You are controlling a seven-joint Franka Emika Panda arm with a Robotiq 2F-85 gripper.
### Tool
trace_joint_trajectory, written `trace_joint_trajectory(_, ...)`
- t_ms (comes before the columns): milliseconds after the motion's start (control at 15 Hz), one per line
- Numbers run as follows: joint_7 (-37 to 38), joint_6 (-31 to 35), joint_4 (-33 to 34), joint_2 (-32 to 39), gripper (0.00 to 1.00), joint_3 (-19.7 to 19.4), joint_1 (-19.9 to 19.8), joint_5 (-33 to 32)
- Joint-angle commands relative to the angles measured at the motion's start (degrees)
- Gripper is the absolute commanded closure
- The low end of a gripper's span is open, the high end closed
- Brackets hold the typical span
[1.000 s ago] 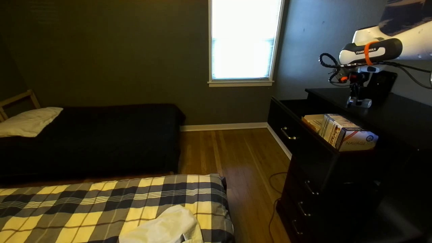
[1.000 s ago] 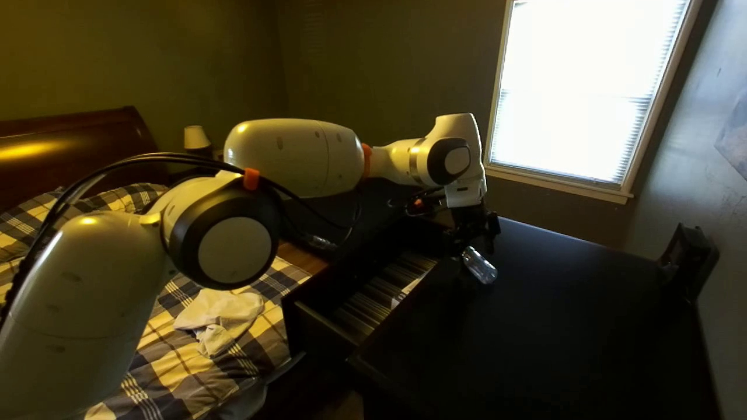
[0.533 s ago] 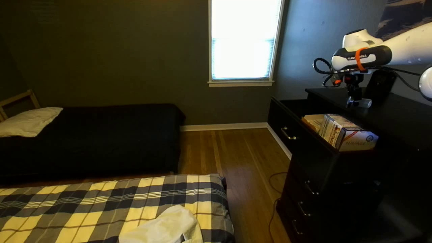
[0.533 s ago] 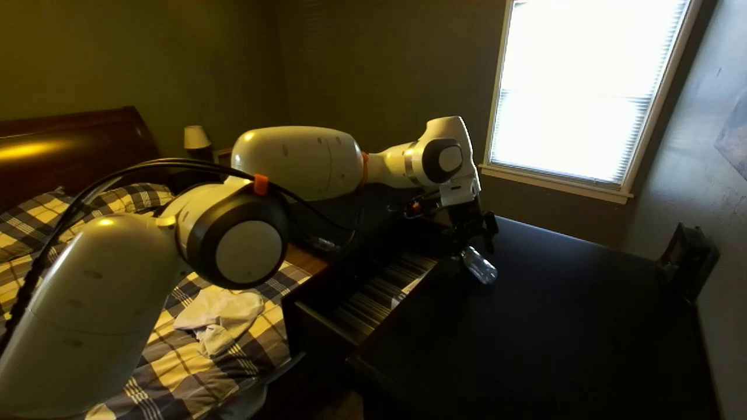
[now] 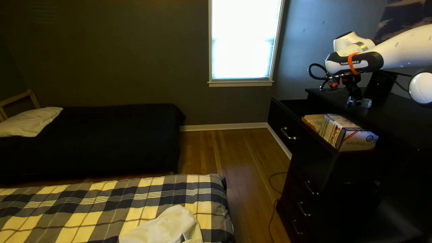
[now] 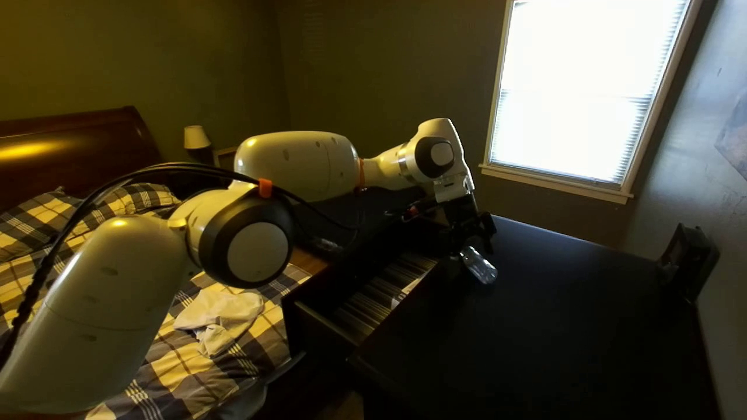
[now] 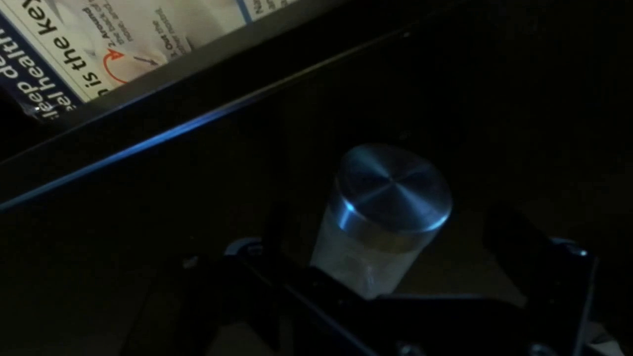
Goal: Place the container on the desk vertically upright
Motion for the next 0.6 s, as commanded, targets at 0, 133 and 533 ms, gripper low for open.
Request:
trace_joint_trajectory(0,1.3,-1.8,3.2,2.6,0.00,-0.9,1.0,-1.8)
trace_joint_trajectory(133,1.3,-1.9,3.8,3.0,0.00,-0.9,1.1,-2.0)
trace_joint_trajectory(533,0.7,-3.0,4.8,3.3,0.58,-0.8,1.3,-2.7)
